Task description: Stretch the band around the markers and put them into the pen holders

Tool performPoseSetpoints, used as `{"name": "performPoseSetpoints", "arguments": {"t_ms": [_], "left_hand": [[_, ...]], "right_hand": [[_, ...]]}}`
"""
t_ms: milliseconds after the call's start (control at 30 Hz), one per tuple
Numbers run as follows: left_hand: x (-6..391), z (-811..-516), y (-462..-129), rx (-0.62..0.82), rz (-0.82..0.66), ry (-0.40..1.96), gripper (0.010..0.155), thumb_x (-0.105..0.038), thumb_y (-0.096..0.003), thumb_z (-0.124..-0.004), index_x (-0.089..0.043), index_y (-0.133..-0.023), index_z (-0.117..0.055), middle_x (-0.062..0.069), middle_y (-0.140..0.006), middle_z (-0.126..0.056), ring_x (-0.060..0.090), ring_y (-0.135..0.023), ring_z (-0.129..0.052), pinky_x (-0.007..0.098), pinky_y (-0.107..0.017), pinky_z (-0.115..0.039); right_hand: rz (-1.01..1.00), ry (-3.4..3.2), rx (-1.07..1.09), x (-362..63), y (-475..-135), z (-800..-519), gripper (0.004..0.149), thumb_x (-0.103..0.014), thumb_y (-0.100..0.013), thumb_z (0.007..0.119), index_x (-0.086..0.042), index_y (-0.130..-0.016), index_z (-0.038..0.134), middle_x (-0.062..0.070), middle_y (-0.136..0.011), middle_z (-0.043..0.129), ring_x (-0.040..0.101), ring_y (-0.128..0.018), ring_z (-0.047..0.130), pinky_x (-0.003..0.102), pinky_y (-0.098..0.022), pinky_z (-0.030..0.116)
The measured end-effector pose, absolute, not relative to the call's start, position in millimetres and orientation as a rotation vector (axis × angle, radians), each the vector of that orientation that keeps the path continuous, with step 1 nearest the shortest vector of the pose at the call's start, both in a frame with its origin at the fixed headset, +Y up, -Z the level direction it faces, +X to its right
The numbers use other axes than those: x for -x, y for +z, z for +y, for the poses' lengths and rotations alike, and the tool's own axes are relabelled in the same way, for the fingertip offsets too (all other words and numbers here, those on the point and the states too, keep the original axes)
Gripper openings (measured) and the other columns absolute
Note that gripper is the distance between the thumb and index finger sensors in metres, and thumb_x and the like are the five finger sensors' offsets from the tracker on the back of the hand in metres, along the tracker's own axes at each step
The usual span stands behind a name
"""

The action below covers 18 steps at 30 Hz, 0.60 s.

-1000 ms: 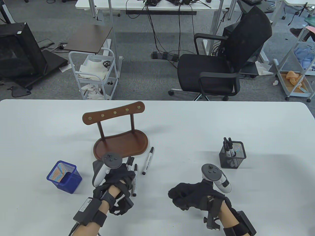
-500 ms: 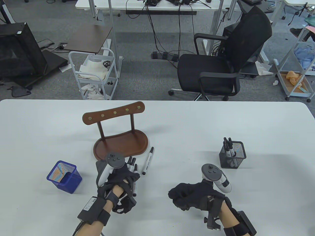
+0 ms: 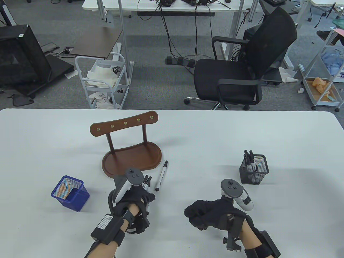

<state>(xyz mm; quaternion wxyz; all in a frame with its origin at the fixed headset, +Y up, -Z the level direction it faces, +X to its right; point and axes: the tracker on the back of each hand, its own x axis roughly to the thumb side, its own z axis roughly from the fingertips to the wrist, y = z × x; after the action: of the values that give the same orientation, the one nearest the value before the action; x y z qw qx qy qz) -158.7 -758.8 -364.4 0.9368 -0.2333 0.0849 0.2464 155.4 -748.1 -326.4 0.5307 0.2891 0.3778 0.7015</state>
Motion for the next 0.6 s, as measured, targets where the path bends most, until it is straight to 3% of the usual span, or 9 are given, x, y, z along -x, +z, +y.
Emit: {"name": "performPoseSetpoints", "arguments": {"t_ms": [333, 600], "left_hand": [[159.2, -757.9, -365.1, 0.465, 0.198, 0.462, 0.061, -0.033, -0.0525, -0.091, -0.003, -0.098, -0.064, 0.006, -0.068, -0.088, 0.018, -0.04, -0.1, 0.043, -0.033, -0.091], [159.1, -757.8, -365.9, 0.423, 0.187, 0.412, 0.051, -0.037, -0.0559, -0.086, -0.004, -0.092, -0.069, 0.005, -0.062, -0.09, 0.017, -0.034, -0.099, 0.043, -0.03, -0.091]], "right_hand": [[0.913, 1.676, -0.688, -155.4, -325.9, -748.7, 0.05, -0.036, -0.046, 0.093, -0.03, -0.093, 0.076, 0.006, -0.082, 0.094, 0.029, -0.061, 0.096, 0.052, -0.051, 0.08], [0.912, 1.675, -0.688, -155.7, -326.0, -748.3, 0.05, -0.036, -0.046, 0.093, -0.029, -0.093, 0.076, 0.006, -0.082, 0.094, 0.029, -0.061, 0.096, 0.052, -0.051, 0.08]]}}
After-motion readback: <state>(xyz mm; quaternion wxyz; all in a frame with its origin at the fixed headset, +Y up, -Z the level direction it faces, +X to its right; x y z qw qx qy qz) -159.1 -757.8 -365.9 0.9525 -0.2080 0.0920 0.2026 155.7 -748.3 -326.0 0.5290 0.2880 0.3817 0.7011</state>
